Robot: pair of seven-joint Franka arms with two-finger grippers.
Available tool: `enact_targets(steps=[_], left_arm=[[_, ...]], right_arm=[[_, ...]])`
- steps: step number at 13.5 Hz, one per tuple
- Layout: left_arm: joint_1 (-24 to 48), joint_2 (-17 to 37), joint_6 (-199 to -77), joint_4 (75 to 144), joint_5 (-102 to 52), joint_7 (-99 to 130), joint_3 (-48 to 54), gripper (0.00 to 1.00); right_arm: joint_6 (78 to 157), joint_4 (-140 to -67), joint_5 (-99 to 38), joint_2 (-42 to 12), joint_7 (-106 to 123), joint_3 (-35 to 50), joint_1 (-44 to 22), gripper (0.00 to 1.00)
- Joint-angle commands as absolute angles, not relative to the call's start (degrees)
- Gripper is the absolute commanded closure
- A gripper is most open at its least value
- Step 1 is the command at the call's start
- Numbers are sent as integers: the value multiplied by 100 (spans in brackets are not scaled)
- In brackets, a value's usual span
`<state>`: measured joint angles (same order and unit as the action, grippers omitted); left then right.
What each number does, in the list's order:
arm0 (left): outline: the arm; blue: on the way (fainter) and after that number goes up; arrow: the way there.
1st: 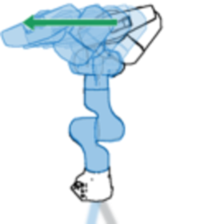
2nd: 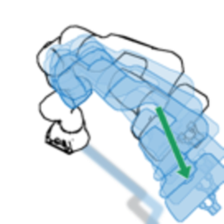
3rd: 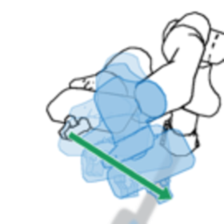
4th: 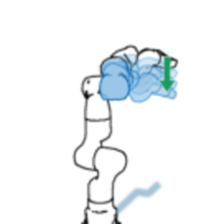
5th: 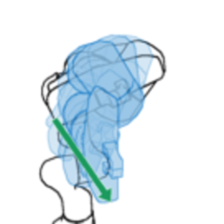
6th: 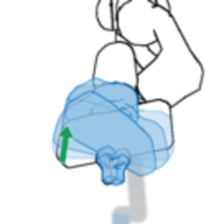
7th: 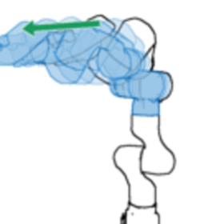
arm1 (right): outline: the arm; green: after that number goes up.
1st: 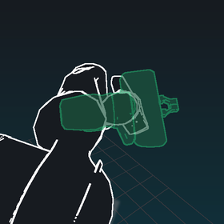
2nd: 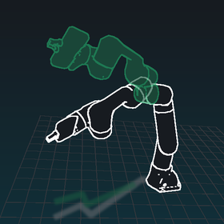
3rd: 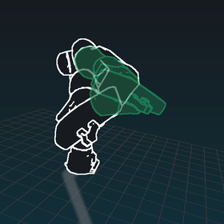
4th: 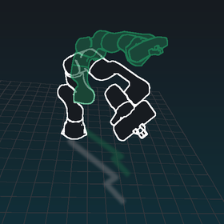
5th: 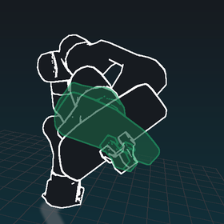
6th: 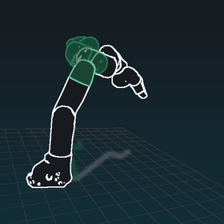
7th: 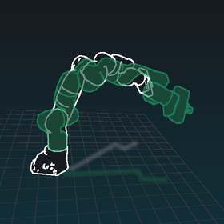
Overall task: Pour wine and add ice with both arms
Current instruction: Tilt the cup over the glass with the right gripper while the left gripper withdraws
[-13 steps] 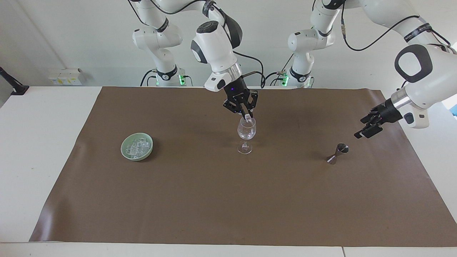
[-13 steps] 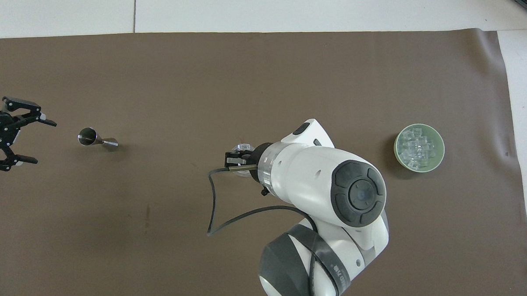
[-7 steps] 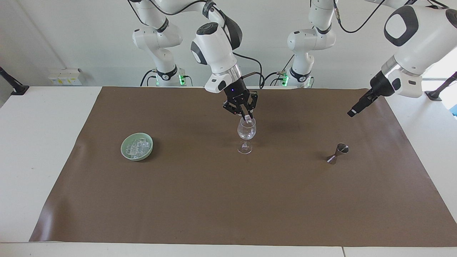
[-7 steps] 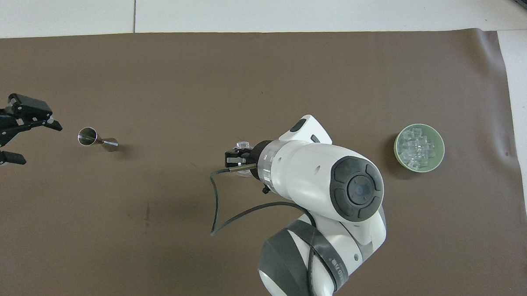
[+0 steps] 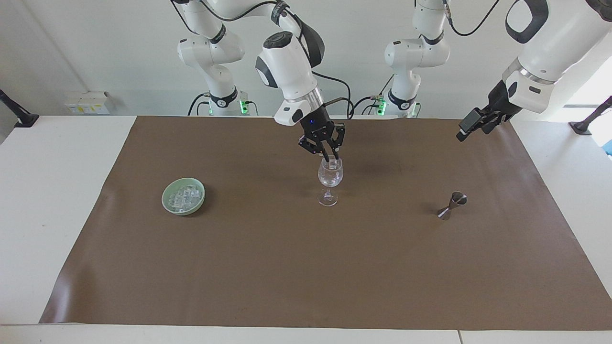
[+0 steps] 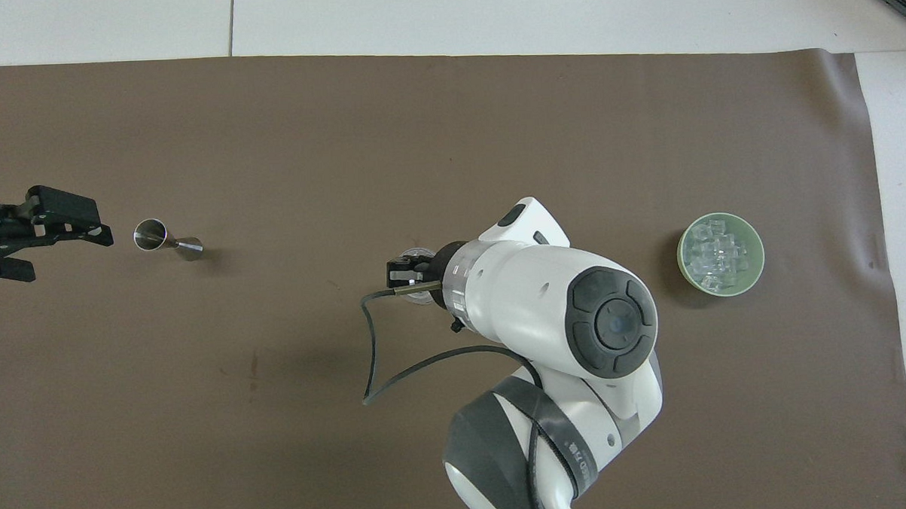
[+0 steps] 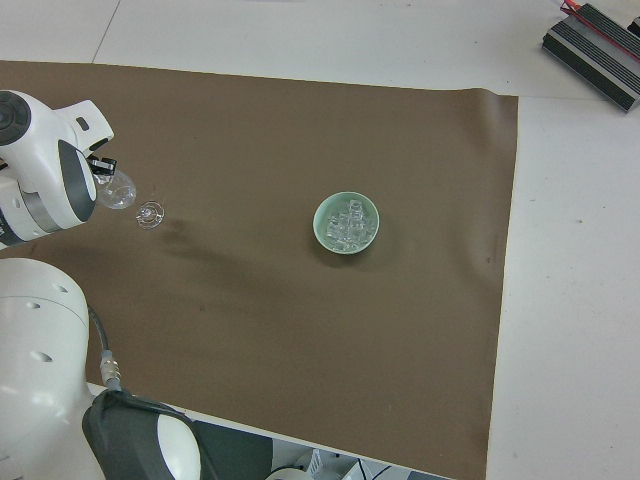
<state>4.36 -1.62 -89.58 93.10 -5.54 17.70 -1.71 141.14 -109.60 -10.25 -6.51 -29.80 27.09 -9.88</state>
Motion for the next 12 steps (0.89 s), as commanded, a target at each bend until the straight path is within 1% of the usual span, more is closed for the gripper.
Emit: enact_targets(steps=[1,2,3,4,5,8,11,12], left_arm=[[1448,-290,-8816,9150,-193,1338,-1096,0],[1441,-281,-8737,9132,-202,1092,-1168,0],[1415,-290,-8675,9071,-228,820,-1186,0],[1328,-281,-8605,9009,-246,565,-1178,0],[1084,-281,-8544,8974,-307,389,-1073,0],[99,-413,-8306,9009,-650,369,-512,0],[-17,-439,-8165,8965,-598,360,-475,0],[-70,-526,-8182,8947,-589,360,-388,0]], right_arm=[[14221,-10951,-1055,-694,-2865,2742,-949,42],[14212,-10942,-1055,-694,-2874,2742,-949,35],[14221,-10925,-1055,-694,-2865,2742,-949,22],[14212,-10890,-1055,-694,-2865,2742,-949,6],[14212,-10864,-1037,-694,-2874,2725,-941,0],[13906,-10846,-827,-511,-2865,2654,-739,0],[13274,-10784,-301,-221,-2857,2619,-248,0],[13054,-10723,-125,-124,-2856,2610,-116,0]])
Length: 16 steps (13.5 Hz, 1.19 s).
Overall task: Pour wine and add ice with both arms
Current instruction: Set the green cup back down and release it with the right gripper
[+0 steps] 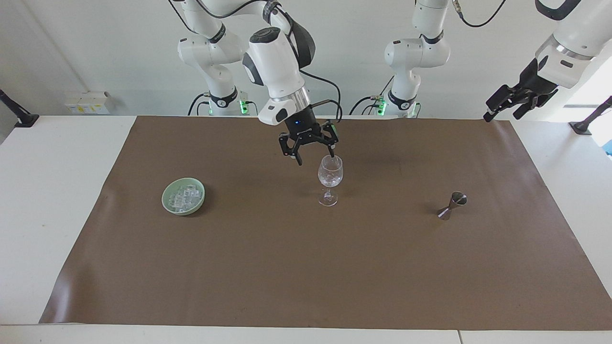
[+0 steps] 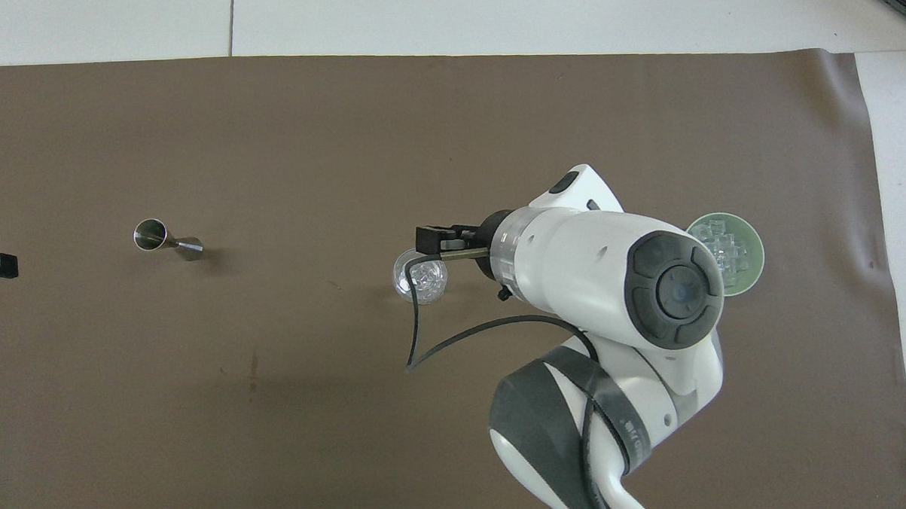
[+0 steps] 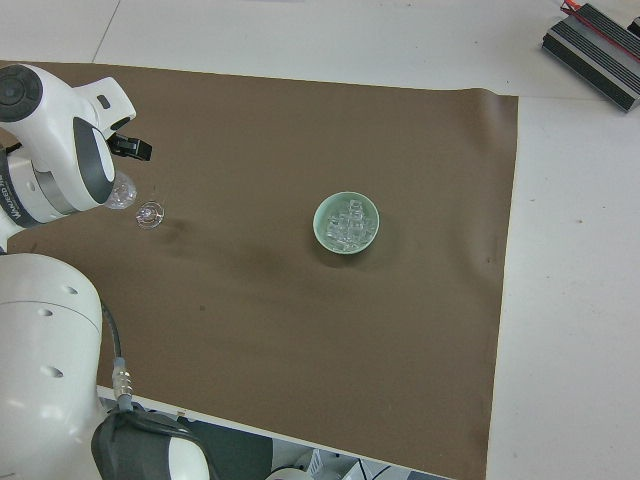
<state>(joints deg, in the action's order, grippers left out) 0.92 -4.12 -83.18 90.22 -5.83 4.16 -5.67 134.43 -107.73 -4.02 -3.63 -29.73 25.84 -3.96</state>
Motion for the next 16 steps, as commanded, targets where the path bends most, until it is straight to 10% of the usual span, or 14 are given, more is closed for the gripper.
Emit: enact_targets(steps=[1,16], left_arm=[[-131,-588,-8252,8947,-580,360,-300,0],[131,-720,-9532,9166,-325,404,-88,0]], right_arm=[[12756,-10557,-45,-106,-2856,2610,42,0],[9828,-9378,-132,509,-2183,1013,10,0]])
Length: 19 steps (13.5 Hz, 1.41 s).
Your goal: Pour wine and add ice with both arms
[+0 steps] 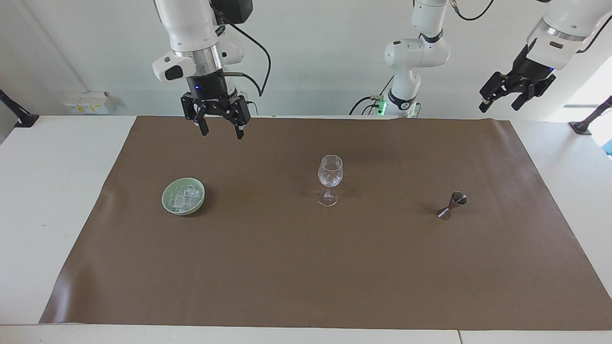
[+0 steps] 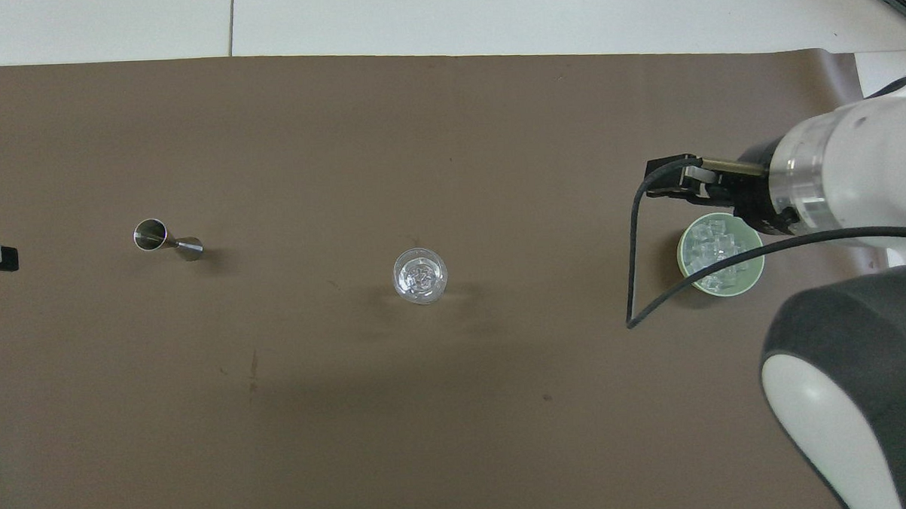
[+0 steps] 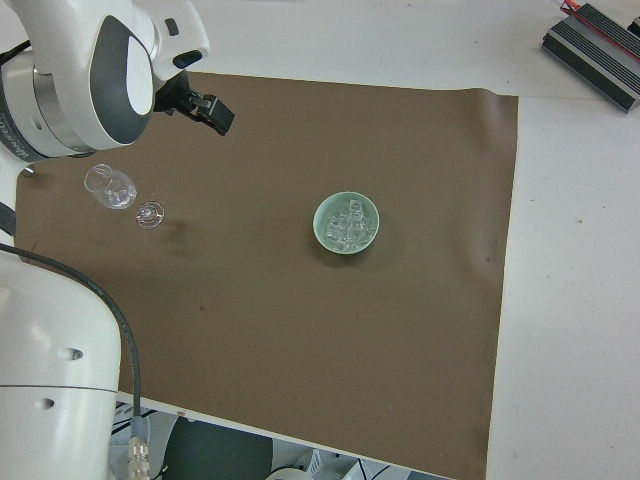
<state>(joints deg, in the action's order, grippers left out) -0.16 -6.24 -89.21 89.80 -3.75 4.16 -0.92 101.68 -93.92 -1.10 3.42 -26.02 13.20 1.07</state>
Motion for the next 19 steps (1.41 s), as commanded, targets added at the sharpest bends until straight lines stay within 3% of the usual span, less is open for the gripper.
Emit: enact_targets(steps=[1,7,12,15,19], left_arm=[[167,-756,-9510,9263,-325,396,-62,0],[123,-817,-8947,9281,-325,431,-97,0],[105,-712,-8684,8992,141,308,-114,0],[88,-510,-8271,8623,132,308,-141,0],[97,-519,-8174,8604,53,308,-141,0]], right_arm=[[9583,-9369,-132,553,-1919,584,-217,0],[9044,-9369,-97,747,-766,-149,-27,0],[9088,-9396,52,440,-501,-237,70,0],[8956,-9842,114,676,-501,-229,53,0],[9009,-9765,236,642,-81,-237,53,0]])
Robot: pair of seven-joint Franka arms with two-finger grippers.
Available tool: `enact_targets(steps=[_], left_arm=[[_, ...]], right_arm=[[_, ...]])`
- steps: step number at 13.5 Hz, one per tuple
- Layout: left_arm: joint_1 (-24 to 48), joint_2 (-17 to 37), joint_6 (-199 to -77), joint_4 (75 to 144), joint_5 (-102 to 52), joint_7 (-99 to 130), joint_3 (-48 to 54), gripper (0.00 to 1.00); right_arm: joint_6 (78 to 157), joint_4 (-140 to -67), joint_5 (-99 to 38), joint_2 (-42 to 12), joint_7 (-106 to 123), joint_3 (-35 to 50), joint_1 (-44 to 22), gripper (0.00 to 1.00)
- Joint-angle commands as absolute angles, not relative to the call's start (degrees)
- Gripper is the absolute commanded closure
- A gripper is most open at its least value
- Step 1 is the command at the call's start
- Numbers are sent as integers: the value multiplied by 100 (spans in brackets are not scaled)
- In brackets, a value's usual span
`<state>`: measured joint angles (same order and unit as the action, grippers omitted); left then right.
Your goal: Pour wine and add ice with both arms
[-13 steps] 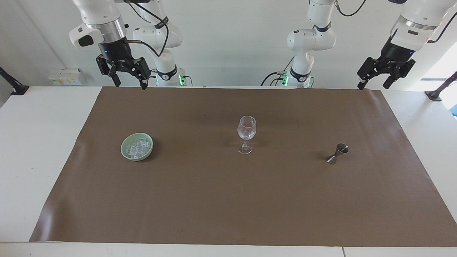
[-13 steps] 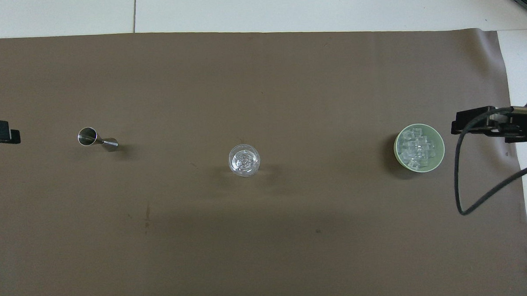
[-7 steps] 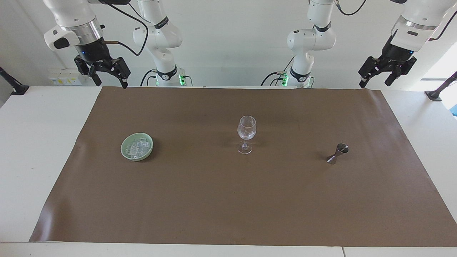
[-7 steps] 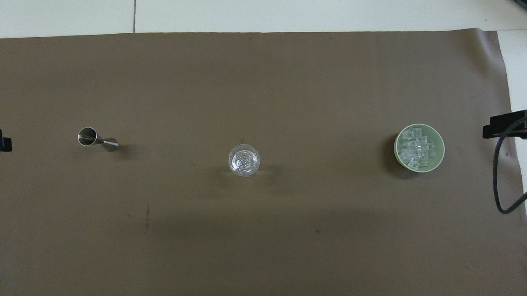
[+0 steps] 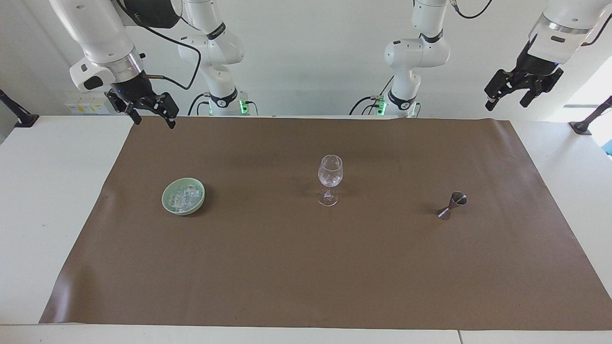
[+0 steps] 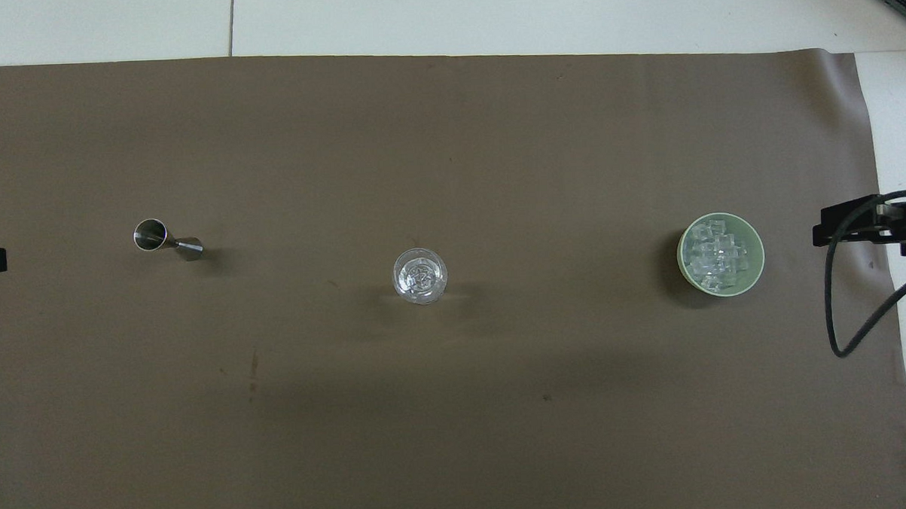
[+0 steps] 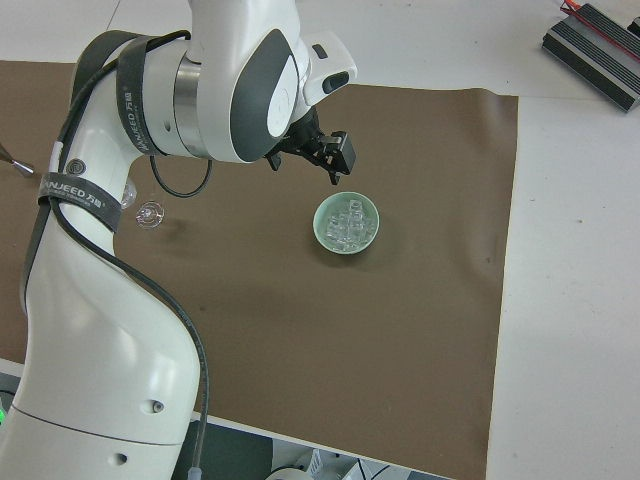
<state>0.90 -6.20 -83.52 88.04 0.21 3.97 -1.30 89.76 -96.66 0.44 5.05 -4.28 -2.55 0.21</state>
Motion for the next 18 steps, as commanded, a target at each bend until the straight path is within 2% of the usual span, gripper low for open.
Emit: enact_targets(steps=[1,10,13,18], left_arm=[[97,-519,-8122,8604,88,308,-141,0],[167,-694,-8138,9008,114,316,-114,0],[158,-966,-8690,9587,114,325,-114,0],[150,-967,-8692,9589,114,325,-114,0]], right_arm=[[8983,-9773,359,650,-79,-220,1,0],[8816,-9686,246,747,-281,-193,0,0],[8745,-9677,246,782,-264,-176,-9,0],[8771,-9685,132,782,-325,-176,-18,0]])
